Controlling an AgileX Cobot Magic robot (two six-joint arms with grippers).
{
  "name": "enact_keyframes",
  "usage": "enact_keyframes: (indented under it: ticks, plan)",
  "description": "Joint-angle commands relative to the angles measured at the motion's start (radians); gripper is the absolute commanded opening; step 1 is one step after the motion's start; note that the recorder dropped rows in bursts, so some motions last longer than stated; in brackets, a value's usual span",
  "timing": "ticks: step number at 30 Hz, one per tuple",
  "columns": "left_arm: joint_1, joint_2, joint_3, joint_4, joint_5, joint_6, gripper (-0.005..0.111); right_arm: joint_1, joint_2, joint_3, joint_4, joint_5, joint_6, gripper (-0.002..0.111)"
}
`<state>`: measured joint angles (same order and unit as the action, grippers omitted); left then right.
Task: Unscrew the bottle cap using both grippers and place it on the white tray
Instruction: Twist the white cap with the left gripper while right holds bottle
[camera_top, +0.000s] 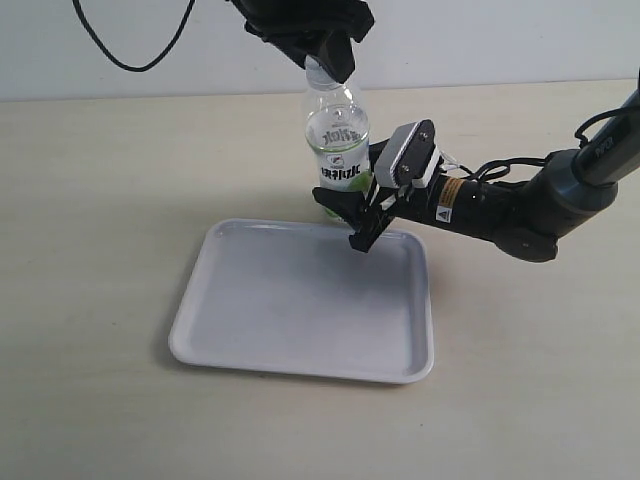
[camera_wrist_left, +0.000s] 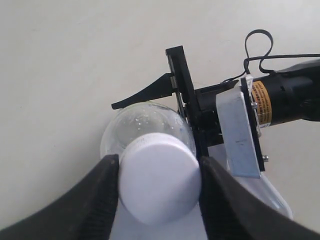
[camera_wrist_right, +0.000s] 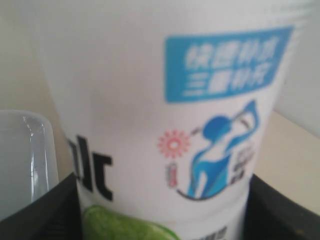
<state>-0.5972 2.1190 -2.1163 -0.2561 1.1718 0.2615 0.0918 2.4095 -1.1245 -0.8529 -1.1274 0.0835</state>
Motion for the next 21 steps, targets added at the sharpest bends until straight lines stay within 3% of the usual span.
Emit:
enact_keyframes:
  ticks: [1,4,16,21]
  plan:
    - [-0.001,-0.002,-0.004,-0.035,-0.001,-0.018,0.062,0.001,-0.001,0.001,-0.014,0.050,-0.019,0.000]
    - [-0.001,-0.009,-0.004,-0.035,-0.003,-0.007,0.070,0.001,-0.001,0.001,-0.014,0.050,-0.019,0.000]
    - [0.016,-0.029,-0.004,0.017,-0.087,0.083,0.069,0.001,-0.001,0.001,-0.011,0.050,-0.006,0.000]
    - [0.016,-0.029,-0.004,0.014,-0.038,0.262,0.069,0.001,-0.001,0.001,-0.011,0.068,-0.004,0.000]
